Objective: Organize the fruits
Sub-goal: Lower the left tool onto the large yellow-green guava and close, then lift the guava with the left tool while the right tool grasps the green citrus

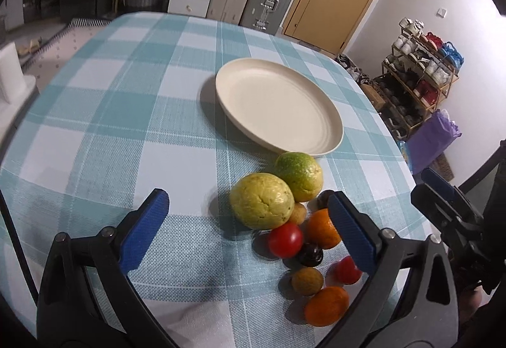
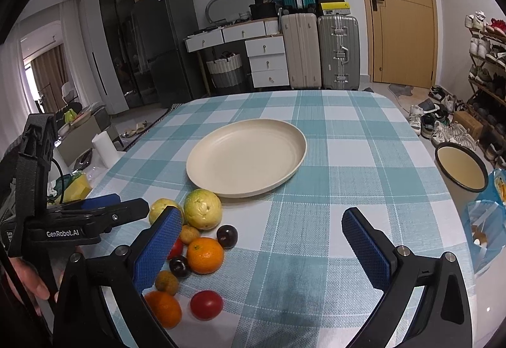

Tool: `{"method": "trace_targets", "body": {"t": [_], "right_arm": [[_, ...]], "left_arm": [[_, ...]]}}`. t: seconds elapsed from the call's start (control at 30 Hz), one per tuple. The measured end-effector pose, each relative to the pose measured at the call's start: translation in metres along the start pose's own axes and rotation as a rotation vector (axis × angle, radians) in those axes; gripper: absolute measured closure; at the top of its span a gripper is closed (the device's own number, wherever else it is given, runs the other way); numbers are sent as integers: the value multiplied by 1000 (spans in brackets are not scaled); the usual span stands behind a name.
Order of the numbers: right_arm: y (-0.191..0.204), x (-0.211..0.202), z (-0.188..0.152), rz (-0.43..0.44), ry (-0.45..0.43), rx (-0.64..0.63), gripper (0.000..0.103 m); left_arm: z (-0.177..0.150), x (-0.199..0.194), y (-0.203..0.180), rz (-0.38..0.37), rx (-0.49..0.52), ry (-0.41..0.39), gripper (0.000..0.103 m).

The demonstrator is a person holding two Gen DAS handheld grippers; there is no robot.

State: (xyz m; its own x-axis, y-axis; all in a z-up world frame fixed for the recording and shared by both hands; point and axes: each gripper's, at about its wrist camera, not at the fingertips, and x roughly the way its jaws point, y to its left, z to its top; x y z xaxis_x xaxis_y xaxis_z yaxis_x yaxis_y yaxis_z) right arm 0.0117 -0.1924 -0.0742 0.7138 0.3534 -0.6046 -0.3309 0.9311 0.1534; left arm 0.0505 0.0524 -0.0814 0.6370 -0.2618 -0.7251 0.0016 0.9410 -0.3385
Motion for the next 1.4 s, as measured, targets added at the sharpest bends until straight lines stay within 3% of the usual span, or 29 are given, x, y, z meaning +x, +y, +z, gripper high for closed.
{"method": "trace_targets", "body": {"t": [0.33,0.5,1.13,1.4], "right_arm": [[-1,21,5,4,31,-4,0],[0,30,9,4,46,-9,0],[9,47,10,20,92,-19,0],[12,50,10,24,96,-17,0]], "left_arm": [[8,38,27,-168,-95,122,29],[10,50,29,-224,-97,155,54],[8,50,40,-294,-114,137,56],[5,56,39,-278,-124,154,55]]}}
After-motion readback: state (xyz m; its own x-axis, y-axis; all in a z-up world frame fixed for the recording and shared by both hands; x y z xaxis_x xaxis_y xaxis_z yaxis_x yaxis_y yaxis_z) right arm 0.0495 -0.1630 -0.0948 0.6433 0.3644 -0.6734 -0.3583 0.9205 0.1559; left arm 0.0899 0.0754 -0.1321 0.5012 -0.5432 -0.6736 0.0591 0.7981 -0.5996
